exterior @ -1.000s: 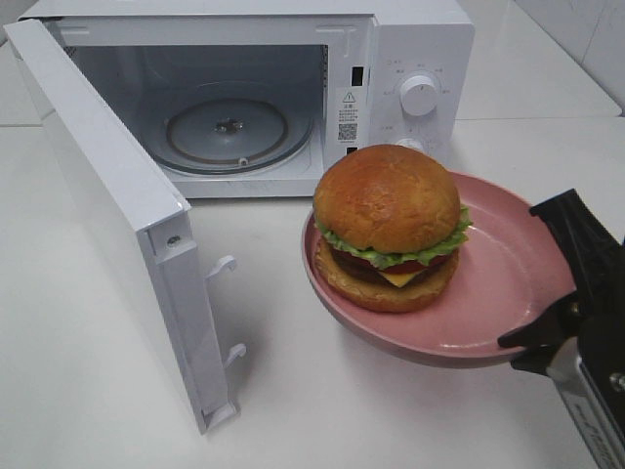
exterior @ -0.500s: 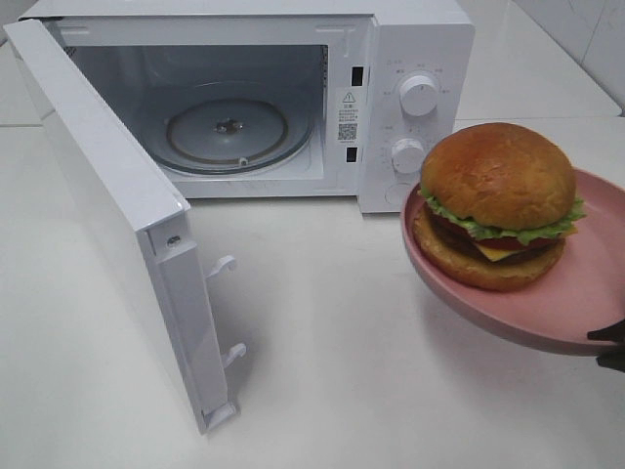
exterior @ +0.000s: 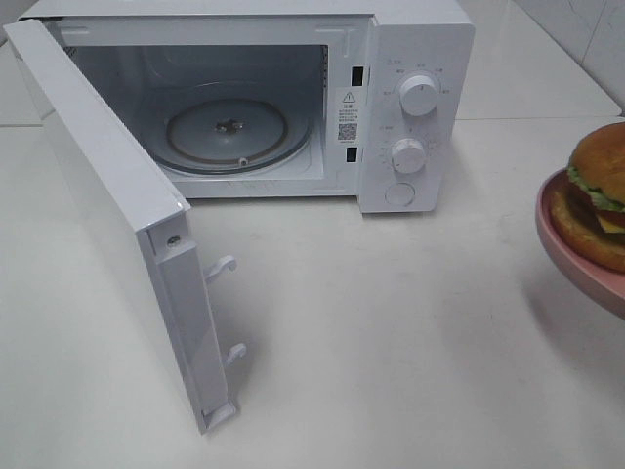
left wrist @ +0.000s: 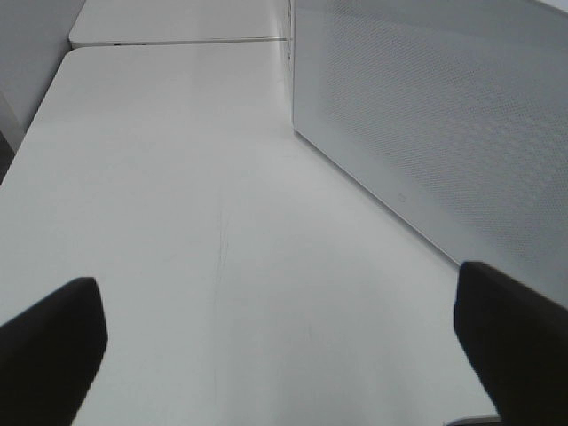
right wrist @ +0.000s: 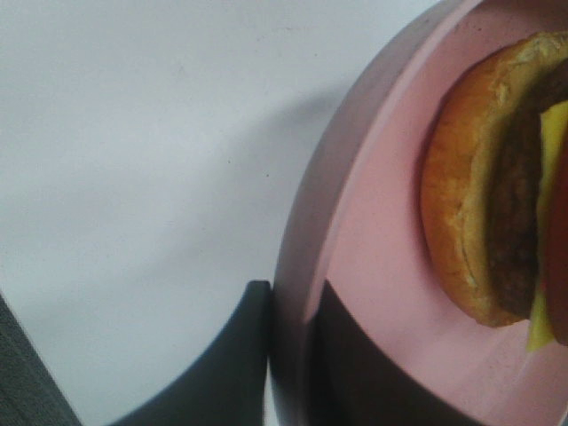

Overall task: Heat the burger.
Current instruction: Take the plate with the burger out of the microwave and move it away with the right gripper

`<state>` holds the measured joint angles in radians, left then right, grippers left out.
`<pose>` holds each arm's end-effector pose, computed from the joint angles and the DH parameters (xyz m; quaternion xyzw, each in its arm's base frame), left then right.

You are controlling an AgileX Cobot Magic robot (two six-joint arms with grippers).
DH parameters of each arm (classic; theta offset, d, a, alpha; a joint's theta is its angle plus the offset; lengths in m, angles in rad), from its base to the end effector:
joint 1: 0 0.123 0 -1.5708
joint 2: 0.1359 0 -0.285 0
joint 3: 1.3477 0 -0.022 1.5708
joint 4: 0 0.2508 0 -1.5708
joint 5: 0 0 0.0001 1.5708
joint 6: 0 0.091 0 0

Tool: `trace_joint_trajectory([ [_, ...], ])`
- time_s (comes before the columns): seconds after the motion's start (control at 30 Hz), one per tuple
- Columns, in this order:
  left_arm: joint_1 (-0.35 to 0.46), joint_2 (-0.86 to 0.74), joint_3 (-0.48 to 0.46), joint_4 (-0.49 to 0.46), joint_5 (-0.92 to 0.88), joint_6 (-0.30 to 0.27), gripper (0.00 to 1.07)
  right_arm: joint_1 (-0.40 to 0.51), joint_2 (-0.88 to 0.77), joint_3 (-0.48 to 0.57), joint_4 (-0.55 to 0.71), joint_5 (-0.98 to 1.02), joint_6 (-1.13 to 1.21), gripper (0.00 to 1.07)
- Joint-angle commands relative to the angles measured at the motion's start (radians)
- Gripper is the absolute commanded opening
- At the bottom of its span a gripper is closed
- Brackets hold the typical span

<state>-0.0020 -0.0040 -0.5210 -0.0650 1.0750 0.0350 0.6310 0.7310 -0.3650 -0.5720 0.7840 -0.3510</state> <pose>-0.0086 -0.0052 0.2820 0.0176 0.8498 -0.0238 0.5263 0.1091 0.0366 0.2227 -0.5642 0.7513 -0.2070 0.2726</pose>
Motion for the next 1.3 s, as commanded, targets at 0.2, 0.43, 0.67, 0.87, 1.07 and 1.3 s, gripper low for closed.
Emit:
trace_joint_trajectory([
  [0.2,0.004,-0.007,0.004,-0.003,-0.007,0.000,1.00,-0.002,0.003,0.012,-0.148,0.022,0.271,0.00],
  [0.43,0.004,-0.007,0.004,-0.003,-0.007,0.000,1.00,-0.002,0.137,0.011,-0.250,0.051,0.594,0.00],
  [0.67,0.004,-0.007,0.004,-0.003,-0.007,0.000,1.00,-0.002,0.270,-0.001,-0.296,0.051,0.806,0.00],
  [0.87,0.004,-0.007,0.004,-0.003,-0.007,0.000,1.00,-0.002,0.401,-0.051,-0.310,0.051,0.950,0.00],
  [1.07,0.004,-0.007,0.004,-0.003,-0.007,0.000,1.00,-0.002,0.566,-0.095,-0.330,0.052,1.126,0.00],
  [1.3,0.004,-0.007,0.004,-0.003,-0.007,0.000,1.00,-0.002,0.719,-0.137,-0.365,0.055,1.352,0.00],
])
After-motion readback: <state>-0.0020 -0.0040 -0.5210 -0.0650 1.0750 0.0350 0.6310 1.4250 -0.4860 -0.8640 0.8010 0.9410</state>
